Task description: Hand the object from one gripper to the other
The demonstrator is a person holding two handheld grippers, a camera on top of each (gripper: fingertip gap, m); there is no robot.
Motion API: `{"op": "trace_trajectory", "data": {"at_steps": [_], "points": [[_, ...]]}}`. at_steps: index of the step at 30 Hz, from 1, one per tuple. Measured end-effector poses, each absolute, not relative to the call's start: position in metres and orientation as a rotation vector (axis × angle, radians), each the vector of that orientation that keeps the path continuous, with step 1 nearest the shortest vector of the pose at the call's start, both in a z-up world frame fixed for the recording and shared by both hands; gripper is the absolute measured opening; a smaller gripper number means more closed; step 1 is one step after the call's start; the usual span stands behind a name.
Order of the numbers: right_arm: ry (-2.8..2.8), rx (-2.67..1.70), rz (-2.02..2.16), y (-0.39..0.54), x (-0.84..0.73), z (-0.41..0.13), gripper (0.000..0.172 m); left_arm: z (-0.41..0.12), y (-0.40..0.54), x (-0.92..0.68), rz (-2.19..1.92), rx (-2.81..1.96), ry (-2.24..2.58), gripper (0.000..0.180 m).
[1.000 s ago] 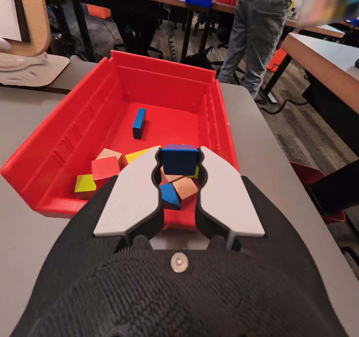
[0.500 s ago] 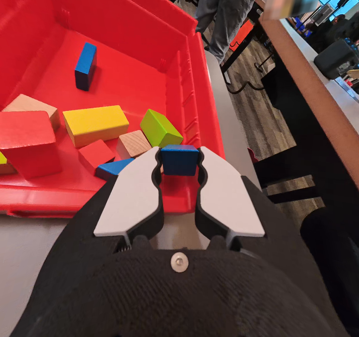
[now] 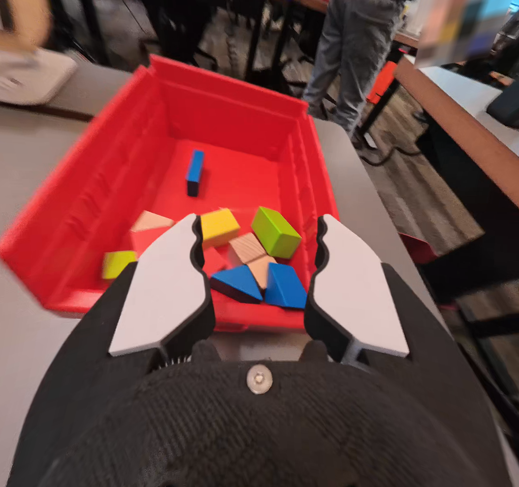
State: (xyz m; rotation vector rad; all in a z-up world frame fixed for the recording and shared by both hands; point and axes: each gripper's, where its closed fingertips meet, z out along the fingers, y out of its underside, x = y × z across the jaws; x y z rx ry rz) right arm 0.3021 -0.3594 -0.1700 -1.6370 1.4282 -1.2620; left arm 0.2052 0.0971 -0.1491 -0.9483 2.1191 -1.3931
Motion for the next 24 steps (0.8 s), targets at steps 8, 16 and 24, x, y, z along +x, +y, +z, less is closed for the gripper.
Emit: {"op": "trace_trajectory", "data": {"at_steps": [8, 16, 24], "points": [[1.181, -1.56, -1.143, -0.296, 0.296, -0.126, 0.083, -0.135, 0.209, 0.23, -1.185, -1.309, 1.831, 0.042], [1.103, -1.631, -1.103, -0.266, 0.299, -0.133, 0.083, -0.161, 0.263, 0.282, -0.985, -1.748, 1.864, 0.054], [1.107, -1.638, -1.047, -0.261, 0.303, -0.144, 0.083, -0.212, 0.287, 0.349, -0.653, -2.052, 1.952, 0.058]]}}
